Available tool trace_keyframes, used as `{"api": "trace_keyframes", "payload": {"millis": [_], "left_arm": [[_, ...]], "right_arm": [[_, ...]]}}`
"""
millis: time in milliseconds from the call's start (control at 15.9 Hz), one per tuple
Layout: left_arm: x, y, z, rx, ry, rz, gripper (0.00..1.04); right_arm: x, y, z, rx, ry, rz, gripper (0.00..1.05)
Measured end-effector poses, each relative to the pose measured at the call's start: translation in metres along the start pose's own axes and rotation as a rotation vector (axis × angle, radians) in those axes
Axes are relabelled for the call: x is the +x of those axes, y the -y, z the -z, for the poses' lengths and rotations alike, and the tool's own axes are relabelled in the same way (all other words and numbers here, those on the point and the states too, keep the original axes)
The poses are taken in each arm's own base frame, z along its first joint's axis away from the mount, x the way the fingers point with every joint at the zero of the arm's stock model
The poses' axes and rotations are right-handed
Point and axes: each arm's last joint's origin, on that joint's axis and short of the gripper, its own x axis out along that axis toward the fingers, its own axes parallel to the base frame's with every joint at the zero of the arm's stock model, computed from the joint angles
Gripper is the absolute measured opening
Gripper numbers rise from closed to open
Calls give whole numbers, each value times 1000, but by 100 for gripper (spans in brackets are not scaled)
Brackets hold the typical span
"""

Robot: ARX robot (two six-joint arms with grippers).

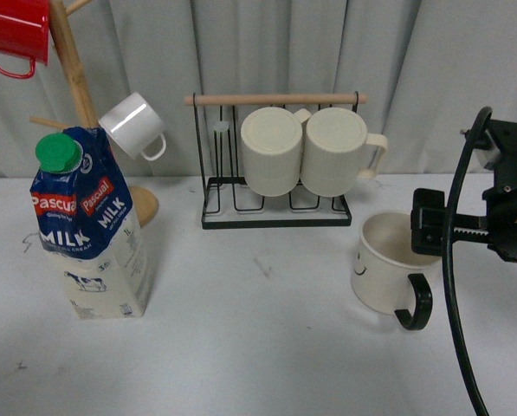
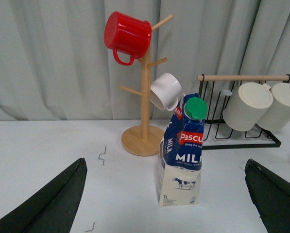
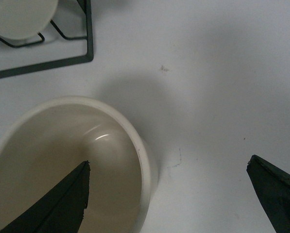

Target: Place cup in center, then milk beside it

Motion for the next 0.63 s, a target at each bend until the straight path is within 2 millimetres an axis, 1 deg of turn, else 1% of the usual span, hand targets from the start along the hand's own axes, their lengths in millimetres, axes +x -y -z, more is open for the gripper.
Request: {"api": "trace_keyframes", "payload": {"millis": [188,251,439,565,627], "left_arm": [[0,0,0,0,0,0,98],[0,0,0,0,0,0,98],[0,0,0,0,0,0,98],[0,0,0,0,0,0,98],[0,0,0,0,0,0,98]], "right_arm": [[8,-2,-3,16,-41,12,98],[8,-2,-3,22,-45,13,92],[8,-4,-3,27,-47,10,58],[8,-6,-3,29,-44,5,32],[8,-8,-3,30,-45,2,23]]}}
